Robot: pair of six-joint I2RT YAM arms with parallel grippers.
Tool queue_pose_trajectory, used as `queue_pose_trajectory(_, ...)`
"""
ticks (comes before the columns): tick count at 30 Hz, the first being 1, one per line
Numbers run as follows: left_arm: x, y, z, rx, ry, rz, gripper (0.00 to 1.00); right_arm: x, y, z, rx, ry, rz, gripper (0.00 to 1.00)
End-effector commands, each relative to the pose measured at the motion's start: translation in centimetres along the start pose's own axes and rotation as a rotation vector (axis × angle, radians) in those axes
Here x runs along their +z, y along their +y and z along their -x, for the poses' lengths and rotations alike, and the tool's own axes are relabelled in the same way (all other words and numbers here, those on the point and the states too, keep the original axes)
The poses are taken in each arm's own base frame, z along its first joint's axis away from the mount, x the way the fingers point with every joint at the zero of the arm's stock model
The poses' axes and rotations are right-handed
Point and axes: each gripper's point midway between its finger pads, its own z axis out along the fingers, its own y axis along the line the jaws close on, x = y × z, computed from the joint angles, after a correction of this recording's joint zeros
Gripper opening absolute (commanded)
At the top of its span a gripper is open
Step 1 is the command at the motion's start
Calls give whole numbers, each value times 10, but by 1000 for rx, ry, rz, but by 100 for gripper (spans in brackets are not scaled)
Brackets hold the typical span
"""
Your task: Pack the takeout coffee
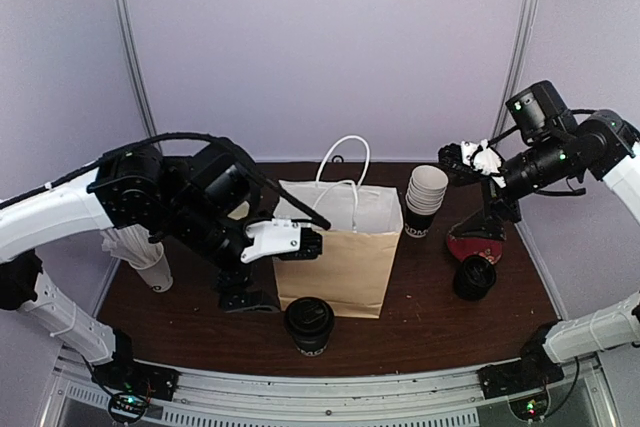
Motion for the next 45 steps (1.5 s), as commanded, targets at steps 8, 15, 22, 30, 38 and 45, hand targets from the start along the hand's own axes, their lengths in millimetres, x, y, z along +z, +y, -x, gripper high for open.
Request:
queue_pose_trajectory(8, 60, -12, 2, -22, 71, -59, 89, 55, -70, -72, 413, -70, -243, 98)
queue_pose_trajectory(15, 83, 1, -24, -34, 210, 14, 86, 55, -72, -65, 402, -81, -217, 96)
queue_pose_trajectory(22, 98, 8, -27, -14, 253, 41, 89, 55, -65, -62, 397, -91, -181, 96)
queue_pose_trajectory(30, 109, 7, -27, -1, 276, 21, 87, 57, -63, -63, 389, -88, -177, 96)
queue_pose_trajectory(38, 114, 0, -26, 10, 279, -21, 87, 60, -62, -65, 389, -83, -166, 96)
queue_pose_trajectory(45, 116, -10, -17, 9, 238, -87, 87, 62, -59, -65, 386, -86, -150, 96)
